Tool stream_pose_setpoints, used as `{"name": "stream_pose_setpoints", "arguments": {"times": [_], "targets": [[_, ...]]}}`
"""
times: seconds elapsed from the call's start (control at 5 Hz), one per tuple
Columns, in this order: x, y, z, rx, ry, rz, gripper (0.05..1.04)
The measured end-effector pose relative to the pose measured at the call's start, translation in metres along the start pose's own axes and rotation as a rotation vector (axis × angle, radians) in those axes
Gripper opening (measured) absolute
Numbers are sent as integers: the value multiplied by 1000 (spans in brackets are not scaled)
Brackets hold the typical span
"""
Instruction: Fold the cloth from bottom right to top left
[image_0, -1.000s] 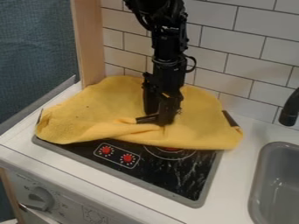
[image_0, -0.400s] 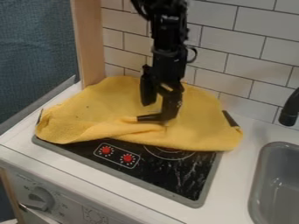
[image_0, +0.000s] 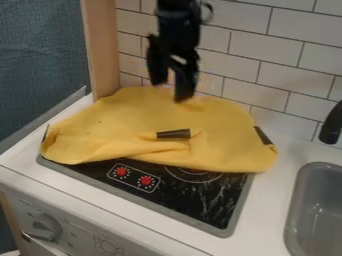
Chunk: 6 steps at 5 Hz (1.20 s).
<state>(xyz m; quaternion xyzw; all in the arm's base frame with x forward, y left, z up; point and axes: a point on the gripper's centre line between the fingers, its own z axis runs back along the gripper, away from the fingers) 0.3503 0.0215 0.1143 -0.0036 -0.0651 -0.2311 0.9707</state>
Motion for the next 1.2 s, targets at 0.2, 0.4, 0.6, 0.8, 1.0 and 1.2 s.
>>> {"name": "stream_pose_setpoints", "arguments": {"times": [0.2,0.4,0.6,0.8,1.0,1.2], "targets": [[-7,-4,1,-31,-10,7,999],[-8,-4,1,-31,-9,4,999],[-8,-4,1,-32,-10,4,999],[-8,-4,1,-32,-10,4,999],[-8,-4,1,-32,-10,4,999],[-8,-4,1,-32,-10,4,999]]}}
